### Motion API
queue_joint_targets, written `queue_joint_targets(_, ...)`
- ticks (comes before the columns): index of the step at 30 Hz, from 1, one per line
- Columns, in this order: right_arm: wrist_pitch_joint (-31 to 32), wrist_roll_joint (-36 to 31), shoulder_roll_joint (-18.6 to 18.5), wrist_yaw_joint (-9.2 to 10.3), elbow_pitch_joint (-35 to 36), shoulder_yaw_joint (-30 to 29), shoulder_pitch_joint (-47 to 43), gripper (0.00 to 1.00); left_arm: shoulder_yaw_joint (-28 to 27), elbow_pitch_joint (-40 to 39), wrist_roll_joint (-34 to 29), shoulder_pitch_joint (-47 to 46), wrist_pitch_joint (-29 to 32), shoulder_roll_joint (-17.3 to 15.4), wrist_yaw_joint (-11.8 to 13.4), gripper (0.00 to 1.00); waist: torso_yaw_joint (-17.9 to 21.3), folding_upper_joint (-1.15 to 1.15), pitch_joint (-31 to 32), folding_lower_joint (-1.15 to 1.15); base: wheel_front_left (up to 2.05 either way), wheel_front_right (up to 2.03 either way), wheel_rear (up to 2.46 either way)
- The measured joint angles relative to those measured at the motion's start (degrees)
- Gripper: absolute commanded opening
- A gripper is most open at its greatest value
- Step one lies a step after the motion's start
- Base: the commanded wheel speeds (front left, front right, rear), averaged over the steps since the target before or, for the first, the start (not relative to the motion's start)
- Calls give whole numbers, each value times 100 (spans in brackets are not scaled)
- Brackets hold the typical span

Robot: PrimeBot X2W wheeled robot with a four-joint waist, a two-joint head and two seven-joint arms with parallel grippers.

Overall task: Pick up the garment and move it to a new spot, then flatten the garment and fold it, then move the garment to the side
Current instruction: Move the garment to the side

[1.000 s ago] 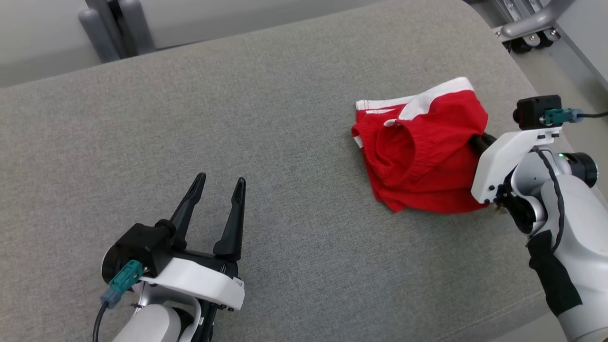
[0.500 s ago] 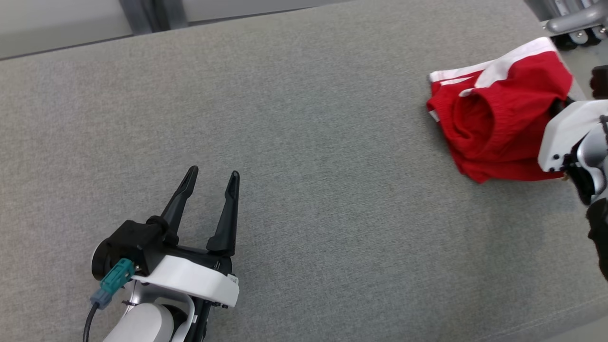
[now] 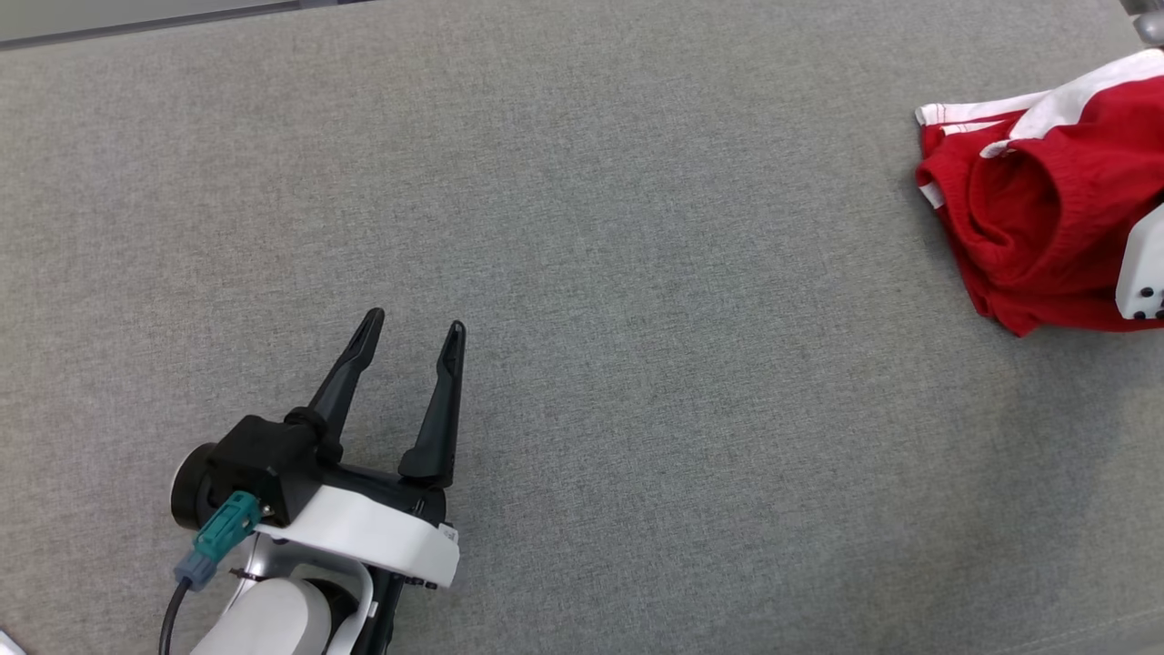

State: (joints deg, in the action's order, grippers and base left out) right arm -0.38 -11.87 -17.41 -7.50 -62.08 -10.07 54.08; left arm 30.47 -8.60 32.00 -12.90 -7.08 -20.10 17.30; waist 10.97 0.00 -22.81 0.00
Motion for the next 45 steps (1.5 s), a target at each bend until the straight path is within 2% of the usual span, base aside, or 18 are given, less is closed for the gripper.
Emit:
queue_joint_targets(7, -136, -1043, 224, 0, 281, -601, -64, 100, -8, -55, -15, -21, 51, -53, 45, 100, -41, 0, -62, 0, 0, 0, 0)
queue_joint_targets(11, -137, -1399, 416, 0, 396, -881, -74, 100, -9, -60, -15, -21, 52, -67, 62, 100, -41, 0, -49, 0, 0, 0, 0)
queue_joint_targets(20, -605, -1562, 779, 0, 314, -1006, 12, 100, -44, 57, 81, -4, -47, -34, 63, 100, -29, 0, 256, 0, 0, 0, 0)
queue_joint_targets(26, -1166, -1330, 1044, 0, 157, -701, 86, 100, -175, 240, 292, 226, -279, 70, 68, 100, -34, 0, 779, 0, 0, 0, 0)
queue_joint_targets(30, -1339, -1006, 1304, 0, 60, -374, 79, 100, -292, 348, 417, 405, -416, 109, 69, 100, -47, 0, 1129, 0, 0, 0, 0)
queue_joint_targets(35, -1434, -444, 1423, 0, 200, 47, -162, 100, -567, 464, 613, 693, -573, 131, 130, 100, -110, 0, 1560, 0, 0, 0, 0)
queue_joint_targets(40, -1454, 436, 1445, 0, 639, 489, -805, 100, -862, 570, 709, 992, -700, 129, 178, 100, -278, 0, 1878, 0, 0, 0, 0)
queue_joint_targets(45, -1455, 1165, 1474, 0, 1555, 869, -1809, 100, -1162, 664, 695, 1320, -759, 94, 236, 100, -521, 0, 2037, 0, 0, 0, 0)
